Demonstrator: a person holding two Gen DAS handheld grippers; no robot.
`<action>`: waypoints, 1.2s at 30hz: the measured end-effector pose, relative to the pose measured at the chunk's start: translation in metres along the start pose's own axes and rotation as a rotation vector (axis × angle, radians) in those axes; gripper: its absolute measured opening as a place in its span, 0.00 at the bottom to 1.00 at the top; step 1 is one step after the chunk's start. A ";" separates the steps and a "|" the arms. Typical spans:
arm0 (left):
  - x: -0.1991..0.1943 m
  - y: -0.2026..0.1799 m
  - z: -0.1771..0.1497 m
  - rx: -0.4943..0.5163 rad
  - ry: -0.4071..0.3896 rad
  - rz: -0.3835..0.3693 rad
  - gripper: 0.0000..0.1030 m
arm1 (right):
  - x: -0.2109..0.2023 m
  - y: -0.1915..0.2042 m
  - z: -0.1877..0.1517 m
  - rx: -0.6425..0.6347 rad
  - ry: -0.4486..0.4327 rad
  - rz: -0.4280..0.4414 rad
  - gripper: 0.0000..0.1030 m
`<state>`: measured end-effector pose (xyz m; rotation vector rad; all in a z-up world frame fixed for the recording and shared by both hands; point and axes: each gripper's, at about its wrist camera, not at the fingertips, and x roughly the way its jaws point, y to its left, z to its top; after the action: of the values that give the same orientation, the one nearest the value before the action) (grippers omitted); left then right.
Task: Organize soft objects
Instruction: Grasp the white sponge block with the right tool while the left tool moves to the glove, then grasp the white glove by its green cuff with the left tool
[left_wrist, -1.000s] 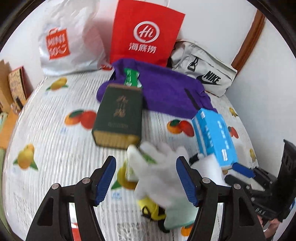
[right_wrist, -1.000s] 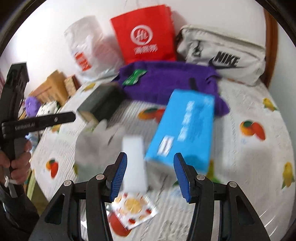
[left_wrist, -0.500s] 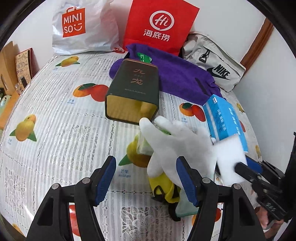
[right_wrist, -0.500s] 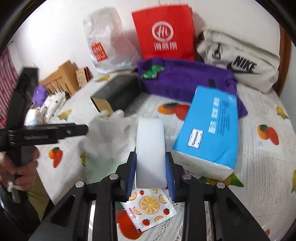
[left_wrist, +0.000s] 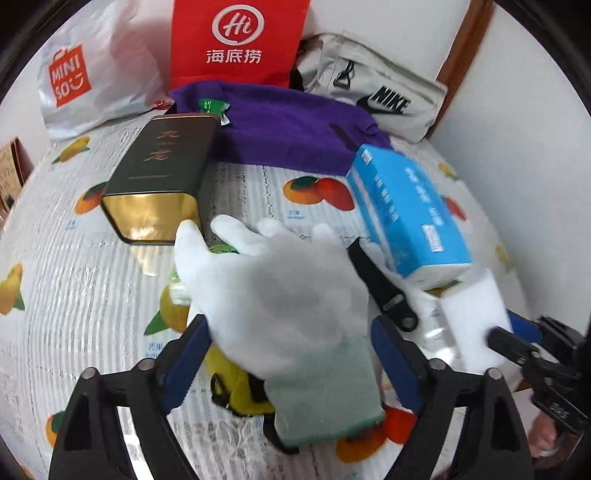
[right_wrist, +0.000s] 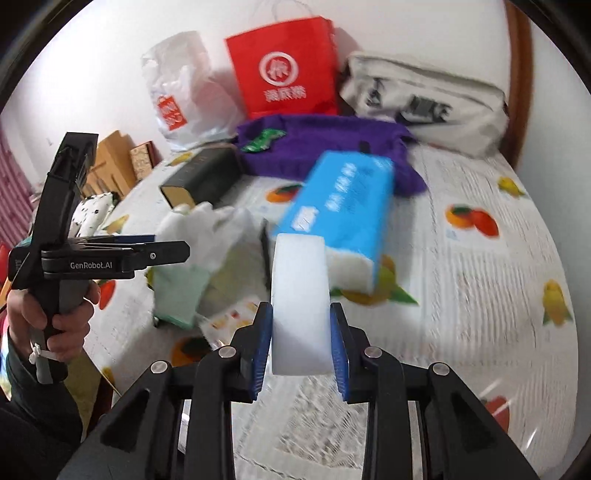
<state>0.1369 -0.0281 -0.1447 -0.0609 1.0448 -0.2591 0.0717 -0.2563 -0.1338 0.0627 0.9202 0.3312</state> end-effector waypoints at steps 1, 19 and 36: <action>0.004 -0.001 0.000 0.000 0.006 0.015 0.85 | 0.002 -0.004 -0.003 0.012 0.008 -0.001 0.30; -0.029 0.041 0.002 -0.109 -0.048 -0.123 0.11 | 0.018 -0.003 -0.012 0.024 0.016 -0.008 0.30; -0.007 0.012 0.009 -0.011 -0.028 -0.060 0.71 | 0.039 0.004 -0.012 0.034 0.076 0.008 0.32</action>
<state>0.1439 -0.0158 -0.1365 -0.1059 1.0179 -0.3057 0.0832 -0.2417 -0.1697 0.0859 1.0009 0.3274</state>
